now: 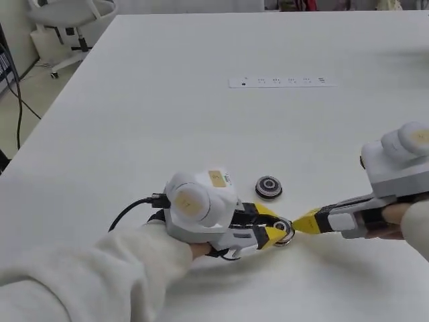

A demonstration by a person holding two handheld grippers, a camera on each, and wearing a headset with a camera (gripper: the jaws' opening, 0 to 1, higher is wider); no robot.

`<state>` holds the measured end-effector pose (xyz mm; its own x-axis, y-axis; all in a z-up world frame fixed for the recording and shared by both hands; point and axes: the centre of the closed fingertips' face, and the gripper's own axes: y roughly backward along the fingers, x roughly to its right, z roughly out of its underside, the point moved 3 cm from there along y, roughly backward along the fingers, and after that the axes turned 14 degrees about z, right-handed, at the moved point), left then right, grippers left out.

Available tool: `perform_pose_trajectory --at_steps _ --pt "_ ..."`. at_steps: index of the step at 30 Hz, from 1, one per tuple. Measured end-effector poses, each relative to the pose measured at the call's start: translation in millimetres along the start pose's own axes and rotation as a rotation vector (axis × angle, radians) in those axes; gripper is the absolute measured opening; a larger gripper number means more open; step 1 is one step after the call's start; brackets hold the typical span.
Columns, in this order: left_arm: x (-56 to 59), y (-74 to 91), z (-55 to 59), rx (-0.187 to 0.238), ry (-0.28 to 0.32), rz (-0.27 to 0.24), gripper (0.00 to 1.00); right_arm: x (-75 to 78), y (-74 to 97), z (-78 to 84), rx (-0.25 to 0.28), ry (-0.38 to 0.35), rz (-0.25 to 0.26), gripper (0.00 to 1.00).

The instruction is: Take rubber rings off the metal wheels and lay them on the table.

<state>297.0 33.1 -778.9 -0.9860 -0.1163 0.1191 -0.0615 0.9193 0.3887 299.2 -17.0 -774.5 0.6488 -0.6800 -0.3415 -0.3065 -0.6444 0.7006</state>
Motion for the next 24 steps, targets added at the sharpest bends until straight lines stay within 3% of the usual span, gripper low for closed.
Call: perform_pose_trajectory --at_steps 24 --pt "-0.8 -0.3 0.8 0.004 0.005 -0.006 0.14 -3.2 1.9 -4.2 0.013 -0.006 -0.024 0.00"
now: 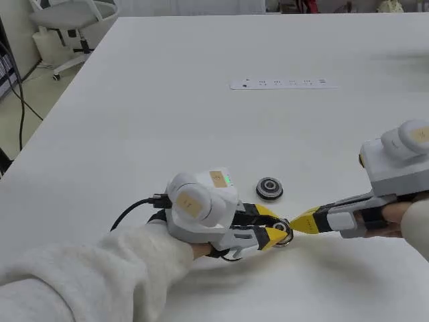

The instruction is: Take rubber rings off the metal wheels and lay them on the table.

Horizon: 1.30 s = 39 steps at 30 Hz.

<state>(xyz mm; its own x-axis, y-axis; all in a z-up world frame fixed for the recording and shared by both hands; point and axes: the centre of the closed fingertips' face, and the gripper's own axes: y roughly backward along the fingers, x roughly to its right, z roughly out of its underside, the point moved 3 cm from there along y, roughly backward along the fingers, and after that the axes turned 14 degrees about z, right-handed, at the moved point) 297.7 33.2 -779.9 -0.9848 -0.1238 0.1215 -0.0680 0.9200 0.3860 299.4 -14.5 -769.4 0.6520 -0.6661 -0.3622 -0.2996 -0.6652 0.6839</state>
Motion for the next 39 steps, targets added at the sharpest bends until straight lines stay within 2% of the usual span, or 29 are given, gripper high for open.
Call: perform_pose_trajectory --at_steps 9,13,18,20,22,29,31,39 --pt "-0.2 0.2 -0.2 0.002 -0.001 0.000 0.14 -1.5 0.3 -1.4 0.003 0.005 -0.001 0.00" --pt "-0.1 0.4 -0.1 0.002 -0.001 -0.001 0.14 -4.5 1.0 -2.9 0.009 -0.001 -0.018 0.00" --pt "-0.9 0.6 0.0 0.006 0.002 -0.007 0.13 -10.3 4.5 -11.9 0.046 -0.017 -0.044 0.00" --pt "-0.9 1.0 0.1 0.005 0.002 -0.008 0.13 -12.8 7.0 -19.9 0.089 -0.042 -0.064 0.00" --pt "-0.9 1.4 0.2 0.007 0.003 -0.009 0.13 -9.3 6.1 -18.4 0.078 -0.030 -0.044 0.00" --pt "-0.7 1.4 -0.6 -0.001 0.003 -0.019 0.13 -4.4 4.0 -13.9 0.067 -0.043 -0.024 0.00" --pt "-1.3 1.4 -1.4 -0.004 0.023 -0.021 0.13 -1.9 2.7 -10.8 0.053 -0.045 -0.013 0.00" --pt "-0.5 0.2 -3.2 -0.059 0.000 -0.025 0.14 0.0 0.9 -7.5 0.032 -0.048 -0.001 0.00"
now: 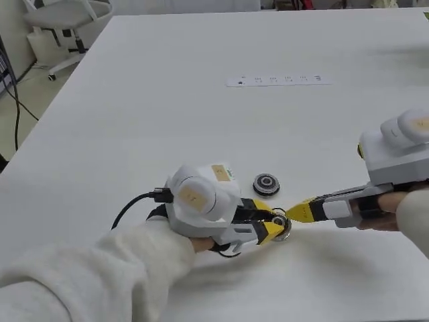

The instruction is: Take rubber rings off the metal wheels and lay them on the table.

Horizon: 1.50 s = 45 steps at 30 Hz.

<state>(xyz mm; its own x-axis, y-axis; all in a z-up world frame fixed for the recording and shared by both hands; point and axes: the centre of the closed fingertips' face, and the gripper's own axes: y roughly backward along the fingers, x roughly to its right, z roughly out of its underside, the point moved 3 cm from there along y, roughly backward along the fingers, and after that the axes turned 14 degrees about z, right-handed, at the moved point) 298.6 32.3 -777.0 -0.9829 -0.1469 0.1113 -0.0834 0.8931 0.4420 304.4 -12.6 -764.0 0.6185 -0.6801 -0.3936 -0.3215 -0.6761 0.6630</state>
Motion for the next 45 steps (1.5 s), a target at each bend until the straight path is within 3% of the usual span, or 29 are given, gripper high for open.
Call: perform_pose_trajectory --at_steps 2,8,19,24,27,36,45 --pt "1.0 0.4 -1.2 -0.015 -0.026 0.001 0.14 0.9 0.4 -0.4 0.002 -0.003 0.003 0.00" --pt "2.0 5.0 -14.2 0.018 -0.027 0.010 0.18 4.1 4.9 -4.9 0.027 -0.021 0.009 0.00" --pt "10.8 22.4 -42.7 0.044 -0.104 0.034 0.37 8.0 10.4 -11.5 0.061 -0.042 0.017 0.00" --pt "6.3 36.9 -51.9 0.058 -0.125 0.012 0.50 8.7 12.5 -14.1 0.073 -0.050 0.017 0.00" --pt "1.4 45.8 -54.0 0.071 -0.119 -0.011 0.59 8.8 13.0 -15.1 0.078 -0.054 0.016 0.00" --pt "-3.0 72.3 -47.3 0.074 -0.101 -0.040 0.71 6.3 15.5 -19.9 0.096 -0.054 0.010 0.00" --pt "-4.6 85.6 -44.3 0.082 -0.079 -0.062 0.81 -0.9 18.2 -27.5 0.123 -0.046 -0.012 0.00"
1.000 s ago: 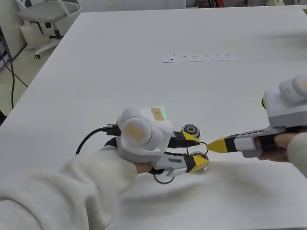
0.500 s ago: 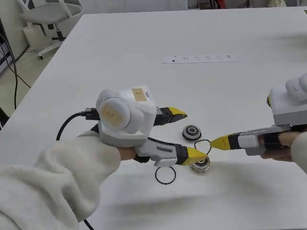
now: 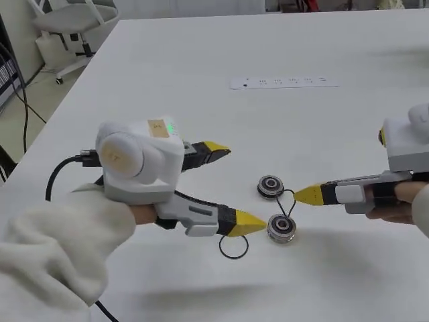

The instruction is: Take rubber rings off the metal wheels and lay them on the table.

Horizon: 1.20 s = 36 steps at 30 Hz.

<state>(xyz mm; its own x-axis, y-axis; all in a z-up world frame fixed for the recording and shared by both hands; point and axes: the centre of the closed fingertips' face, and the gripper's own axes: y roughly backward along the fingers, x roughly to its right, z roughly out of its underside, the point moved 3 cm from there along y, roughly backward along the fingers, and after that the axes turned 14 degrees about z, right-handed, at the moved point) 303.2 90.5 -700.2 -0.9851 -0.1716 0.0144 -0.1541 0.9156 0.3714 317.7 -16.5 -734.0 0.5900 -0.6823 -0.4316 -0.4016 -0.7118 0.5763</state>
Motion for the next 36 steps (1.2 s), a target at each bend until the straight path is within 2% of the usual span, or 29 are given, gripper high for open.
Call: perform_pose_trajectory --at_steps 7,20,26,31,36 --pt "5.2 7.0 2.0 0.002 0.011 0.008 0.86 -4.5 -0.5 -2.0 0.007 -0.002 -0.014 0.00" --pt "3.3 28.8 10.5 0.017 0.051 -0.033 0.94 -14.7 -4.1 -3.1 0.005 0.015 -0.044 0.00" --pt "14.2 38.9 23.5 0.018 0.070 -0.040 0.95 -20.6 -7.9 -2.3 -0.002 0.030 -0.058 0.00" --pt "23.2 44.3 40.7 0.001 0.112 -0.044 0.97 -28.2 -14.2 3.0 -0.026 0.055 -0.067 0.00" --pt "28.4 44.3 44.8 -0.001 0.129 -0.033 0.97 -39.6 -22.0 10.1 -0.058 0.115 -0.069 0.00"
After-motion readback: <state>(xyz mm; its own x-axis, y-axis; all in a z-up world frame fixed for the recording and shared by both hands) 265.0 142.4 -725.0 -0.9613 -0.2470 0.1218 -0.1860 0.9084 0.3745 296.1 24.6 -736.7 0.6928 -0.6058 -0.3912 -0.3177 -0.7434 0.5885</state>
